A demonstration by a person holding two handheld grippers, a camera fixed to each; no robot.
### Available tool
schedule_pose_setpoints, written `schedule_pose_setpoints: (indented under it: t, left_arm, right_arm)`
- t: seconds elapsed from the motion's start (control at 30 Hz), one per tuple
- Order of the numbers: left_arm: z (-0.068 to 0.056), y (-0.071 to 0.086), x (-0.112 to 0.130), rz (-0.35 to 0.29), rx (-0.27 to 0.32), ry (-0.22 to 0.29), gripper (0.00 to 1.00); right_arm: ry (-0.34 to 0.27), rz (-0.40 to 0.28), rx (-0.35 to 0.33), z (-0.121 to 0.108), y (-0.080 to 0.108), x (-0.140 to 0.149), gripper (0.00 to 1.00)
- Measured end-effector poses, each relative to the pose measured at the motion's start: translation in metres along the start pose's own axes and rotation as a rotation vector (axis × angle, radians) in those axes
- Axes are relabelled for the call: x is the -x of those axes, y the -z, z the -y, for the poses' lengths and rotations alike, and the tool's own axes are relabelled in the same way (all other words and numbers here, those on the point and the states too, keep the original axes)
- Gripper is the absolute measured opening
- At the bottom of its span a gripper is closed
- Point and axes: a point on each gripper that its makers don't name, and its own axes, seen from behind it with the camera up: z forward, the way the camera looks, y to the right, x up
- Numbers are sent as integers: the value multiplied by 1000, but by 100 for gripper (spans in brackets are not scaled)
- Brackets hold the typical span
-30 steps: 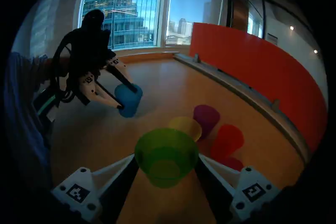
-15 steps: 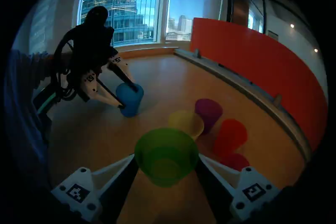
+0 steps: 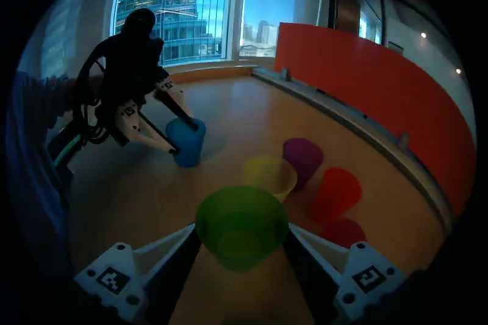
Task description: Pour water
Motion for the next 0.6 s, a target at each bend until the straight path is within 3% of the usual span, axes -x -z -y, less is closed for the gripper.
schedule_pose_setpoints:
  t: [0.3,0.6]
  left_arm:
    - [4,3,7,21,7,38,90]
    - [5,5,18,54,-7,22,94]
  right_arm:
    - [0,1,-3,3,-2,1,90]
    - [-8,3,2,3,-6,5,90]
